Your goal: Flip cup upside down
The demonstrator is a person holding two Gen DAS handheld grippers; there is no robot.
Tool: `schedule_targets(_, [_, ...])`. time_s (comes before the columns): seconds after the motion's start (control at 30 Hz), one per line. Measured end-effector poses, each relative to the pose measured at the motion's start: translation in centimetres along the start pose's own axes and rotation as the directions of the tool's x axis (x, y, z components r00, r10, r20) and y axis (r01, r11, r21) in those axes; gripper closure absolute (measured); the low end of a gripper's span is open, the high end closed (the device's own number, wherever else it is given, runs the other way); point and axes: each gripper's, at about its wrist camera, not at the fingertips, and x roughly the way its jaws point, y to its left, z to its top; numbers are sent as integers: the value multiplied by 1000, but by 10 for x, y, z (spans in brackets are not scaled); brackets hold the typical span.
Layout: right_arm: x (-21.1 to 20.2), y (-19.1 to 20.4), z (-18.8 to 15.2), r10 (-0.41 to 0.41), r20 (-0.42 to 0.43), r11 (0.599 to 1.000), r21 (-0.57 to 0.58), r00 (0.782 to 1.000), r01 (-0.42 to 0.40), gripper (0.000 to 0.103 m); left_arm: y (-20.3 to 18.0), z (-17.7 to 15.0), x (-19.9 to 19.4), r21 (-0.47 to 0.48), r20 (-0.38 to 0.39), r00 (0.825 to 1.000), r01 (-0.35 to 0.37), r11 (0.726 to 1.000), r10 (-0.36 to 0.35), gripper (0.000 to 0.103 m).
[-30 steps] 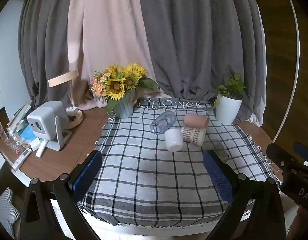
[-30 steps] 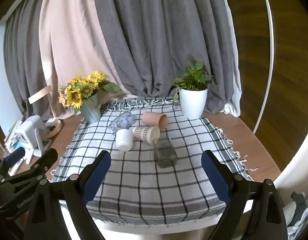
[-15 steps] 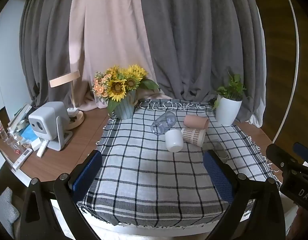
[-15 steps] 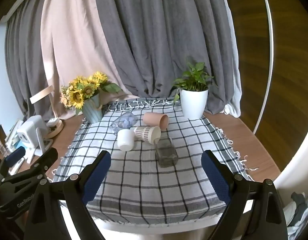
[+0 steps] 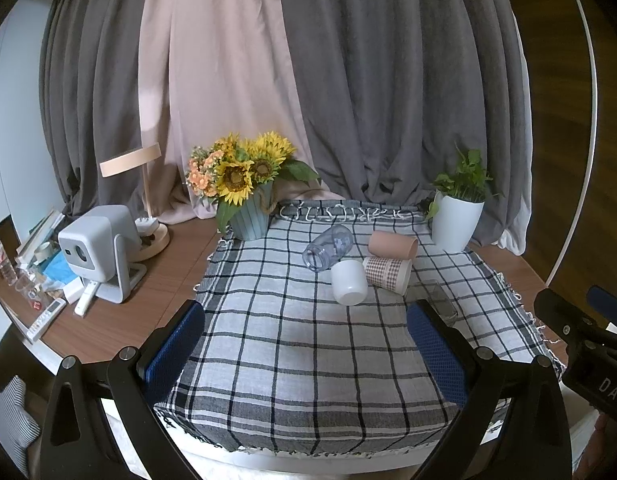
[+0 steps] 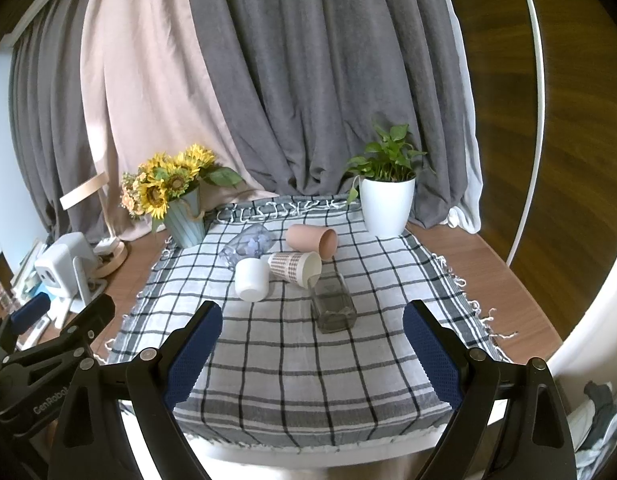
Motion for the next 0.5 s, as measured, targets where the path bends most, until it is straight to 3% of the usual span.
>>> schedule_targets(0.5, [-2,1,1,1,2,1000,0,1000,-1,11,0,-1,-1,-1,2,1000,1,1000,-1,0])
